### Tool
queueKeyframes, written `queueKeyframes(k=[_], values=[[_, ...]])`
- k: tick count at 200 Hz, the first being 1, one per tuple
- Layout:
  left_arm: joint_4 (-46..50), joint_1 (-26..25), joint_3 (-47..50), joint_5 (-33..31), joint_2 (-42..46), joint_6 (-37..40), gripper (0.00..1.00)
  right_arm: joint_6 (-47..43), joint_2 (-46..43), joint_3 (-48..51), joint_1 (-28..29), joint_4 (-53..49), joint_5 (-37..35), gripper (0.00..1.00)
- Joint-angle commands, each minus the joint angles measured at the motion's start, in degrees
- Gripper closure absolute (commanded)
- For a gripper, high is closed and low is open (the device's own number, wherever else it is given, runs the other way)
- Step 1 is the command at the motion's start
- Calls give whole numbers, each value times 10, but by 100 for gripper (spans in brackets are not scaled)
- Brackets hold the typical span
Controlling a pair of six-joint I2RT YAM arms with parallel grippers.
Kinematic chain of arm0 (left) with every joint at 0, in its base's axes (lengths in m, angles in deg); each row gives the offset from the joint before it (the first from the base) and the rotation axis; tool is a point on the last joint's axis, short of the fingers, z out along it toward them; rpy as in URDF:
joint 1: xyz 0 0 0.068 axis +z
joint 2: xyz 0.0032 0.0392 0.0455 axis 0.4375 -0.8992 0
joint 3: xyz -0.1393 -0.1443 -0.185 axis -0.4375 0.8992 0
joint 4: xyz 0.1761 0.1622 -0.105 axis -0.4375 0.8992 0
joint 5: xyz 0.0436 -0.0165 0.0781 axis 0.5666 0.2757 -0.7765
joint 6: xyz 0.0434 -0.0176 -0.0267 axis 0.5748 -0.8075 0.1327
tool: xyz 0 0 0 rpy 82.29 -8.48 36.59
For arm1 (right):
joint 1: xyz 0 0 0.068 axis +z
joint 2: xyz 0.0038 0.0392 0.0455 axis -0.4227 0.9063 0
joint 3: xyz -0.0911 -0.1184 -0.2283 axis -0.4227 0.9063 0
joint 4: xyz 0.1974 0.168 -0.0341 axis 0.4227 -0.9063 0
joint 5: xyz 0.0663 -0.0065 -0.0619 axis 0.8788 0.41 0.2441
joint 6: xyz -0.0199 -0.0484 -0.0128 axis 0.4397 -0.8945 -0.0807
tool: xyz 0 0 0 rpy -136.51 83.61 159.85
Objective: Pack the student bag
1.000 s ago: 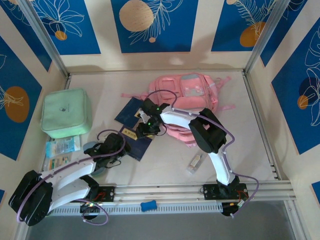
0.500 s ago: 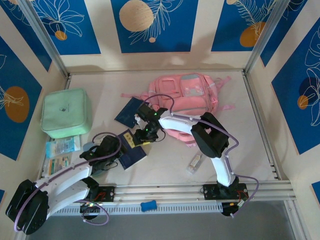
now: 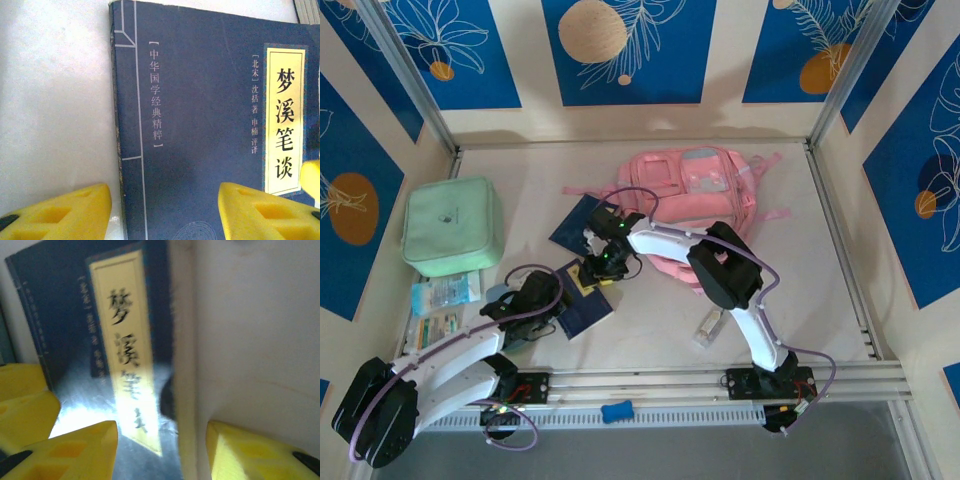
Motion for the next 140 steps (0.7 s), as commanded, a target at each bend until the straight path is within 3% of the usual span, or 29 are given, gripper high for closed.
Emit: queueKeyframes(k=[1,65,140], values=[[2,6,11,17,-4,3,42,9,-7,-13,16,-8,28,50],[13,6,10,14,-2,9,42,2,-51,-29,21,-31,31,51],[24,6,6,9,4,14,42,30,-73,1,19,-10,61,65]])
